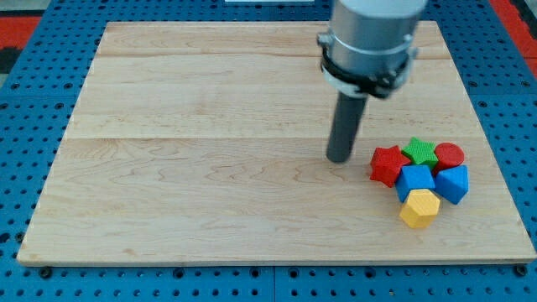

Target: Move the yellow heart to the top left of the green star

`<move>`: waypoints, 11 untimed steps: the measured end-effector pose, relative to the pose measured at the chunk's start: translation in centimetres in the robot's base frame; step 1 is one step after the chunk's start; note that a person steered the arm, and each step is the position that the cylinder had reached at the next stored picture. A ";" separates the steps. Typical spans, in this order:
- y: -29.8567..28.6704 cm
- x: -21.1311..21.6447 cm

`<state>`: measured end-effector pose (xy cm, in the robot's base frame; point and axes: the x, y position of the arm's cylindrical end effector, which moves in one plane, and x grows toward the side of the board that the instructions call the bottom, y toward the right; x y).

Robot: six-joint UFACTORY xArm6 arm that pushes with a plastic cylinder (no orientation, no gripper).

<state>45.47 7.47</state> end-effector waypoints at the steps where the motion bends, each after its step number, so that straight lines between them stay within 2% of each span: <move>1: -4.8 -9.4; 2: -1.6 -18.5; 3: -0.6 -22.8; 4: 2.4 -14.2; 5: -1.4 -3.6; 6: -0.6 -1.9; 7: -1.9 -8.9; 8: 2.8 -7.2; 9: 3.7 1.1; 10: 3.2 -0.5; 11: -1.3 -8.2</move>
